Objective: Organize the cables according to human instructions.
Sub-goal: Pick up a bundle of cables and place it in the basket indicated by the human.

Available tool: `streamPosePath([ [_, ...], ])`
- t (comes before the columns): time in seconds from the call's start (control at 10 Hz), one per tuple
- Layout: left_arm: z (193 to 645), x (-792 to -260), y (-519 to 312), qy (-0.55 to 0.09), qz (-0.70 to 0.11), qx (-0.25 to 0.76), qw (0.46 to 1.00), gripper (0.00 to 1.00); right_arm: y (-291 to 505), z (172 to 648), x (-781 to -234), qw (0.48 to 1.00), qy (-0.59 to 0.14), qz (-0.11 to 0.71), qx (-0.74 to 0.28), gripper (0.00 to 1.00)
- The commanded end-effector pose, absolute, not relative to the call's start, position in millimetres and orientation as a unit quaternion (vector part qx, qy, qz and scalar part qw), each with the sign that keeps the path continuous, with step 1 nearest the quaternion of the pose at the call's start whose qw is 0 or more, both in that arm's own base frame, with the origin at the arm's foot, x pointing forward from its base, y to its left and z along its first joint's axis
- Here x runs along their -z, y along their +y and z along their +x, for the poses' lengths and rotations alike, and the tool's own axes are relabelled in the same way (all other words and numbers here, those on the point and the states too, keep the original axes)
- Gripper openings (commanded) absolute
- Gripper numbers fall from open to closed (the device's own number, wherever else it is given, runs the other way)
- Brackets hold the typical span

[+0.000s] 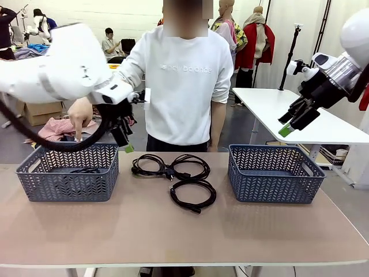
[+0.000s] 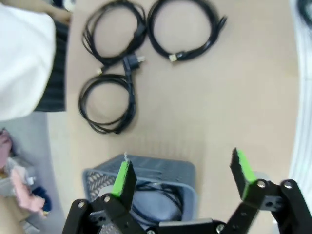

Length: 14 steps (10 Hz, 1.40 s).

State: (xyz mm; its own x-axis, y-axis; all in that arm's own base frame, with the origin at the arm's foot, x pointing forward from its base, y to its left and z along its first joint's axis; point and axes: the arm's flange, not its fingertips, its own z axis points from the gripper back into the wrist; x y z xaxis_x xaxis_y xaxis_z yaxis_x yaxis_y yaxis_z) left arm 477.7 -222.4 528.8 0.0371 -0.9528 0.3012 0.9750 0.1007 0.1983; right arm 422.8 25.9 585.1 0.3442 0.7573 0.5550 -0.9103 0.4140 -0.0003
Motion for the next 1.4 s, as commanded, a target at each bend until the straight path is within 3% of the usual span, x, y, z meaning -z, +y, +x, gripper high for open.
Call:
streamPosePath([
  [0.0, 515.0, -523.1, -244.5, -0.157, 0.001, 0.693, 0.704, 1.0, 26.1, 424.3, -587.7, 0.805, -0.244, 0.156, -0.518, 1.0],
  [0.5, 572.3, -485.0, -281.9, -0.09, 0.02, 0.699, 0.709, 1.0, 26.1, 424.3, -587.7, 0.805, -0.244, 0.156, -0.518, 1.0],
  [1.3, 573.5, -472.8, -283.0, -0.095, 0.011, 0.707, 0.701, 1.0, 26.1, 424.3, -587.7, 0.805, -0.244, 0.156, -0.518, 1.0],
])
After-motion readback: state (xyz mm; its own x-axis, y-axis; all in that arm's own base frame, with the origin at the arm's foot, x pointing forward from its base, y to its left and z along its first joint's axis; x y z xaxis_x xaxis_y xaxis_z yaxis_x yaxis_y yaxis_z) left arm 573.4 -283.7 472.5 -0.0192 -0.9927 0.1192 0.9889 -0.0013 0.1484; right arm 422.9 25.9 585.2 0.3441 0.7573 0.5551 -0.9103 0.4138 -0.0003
